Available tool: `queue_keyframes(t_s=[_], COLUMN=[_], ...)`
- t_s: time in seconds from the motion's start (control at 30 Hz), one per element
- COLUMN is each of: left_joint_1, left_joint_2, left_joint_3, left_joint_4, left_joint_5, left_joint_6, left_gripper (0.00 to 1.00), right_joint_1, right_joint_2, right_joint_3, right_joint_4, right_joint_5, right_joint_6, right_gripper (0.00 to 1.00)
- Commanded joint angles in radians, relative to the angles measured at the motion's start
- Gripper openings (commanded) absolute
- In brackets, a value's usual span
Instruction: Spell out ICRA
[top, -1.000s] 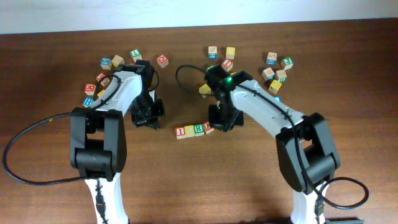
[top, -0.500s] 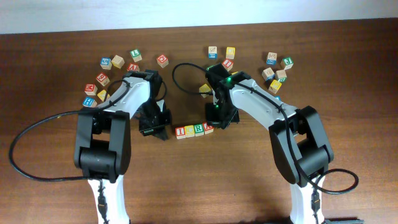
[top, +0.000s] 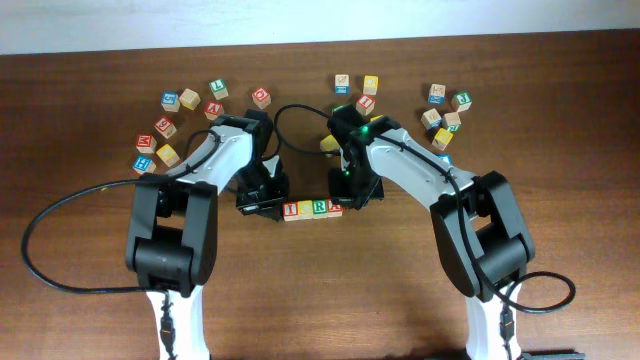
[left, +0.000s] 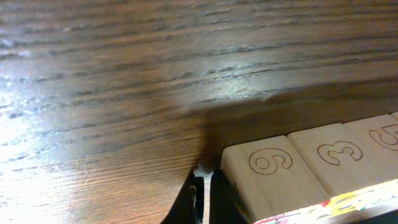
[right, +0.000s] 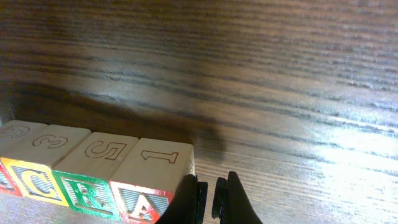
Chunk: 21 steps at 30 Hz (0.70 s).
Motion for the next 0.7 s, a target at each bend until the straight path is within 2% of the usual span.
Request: queue_keyframes(t_s=[0.0, 0.13, 0.67], left_joint_1=[-0.023, -0.023, -0.028], left_joint_2=[0.018, 0.018, 0.018], left_joint_3=[-0.018, -0.018, -0.018], left_joint_4=[0.051, 0.066, 0.014], left_joint_5=[-0.004, -0.039, -0.061], left_joint_6=[0.034, 0.034, 0.033], left_gripper=[0.00, 0.00, 0.00], right_joint_1=[0.011, 0.011, 0.010], right_joint_2=[0.013, 0.013, 0.013], right_joint_3=[0.006, 0.006, 0.006], right_joint_4=[-0.016, -0.054, -0.004], right_joint_5=[-0.068, -0.069, -0.034], right_joint_6=[0.051, 0.120, 0.087], right_gripper=[0.04, 0.04, 0.04])
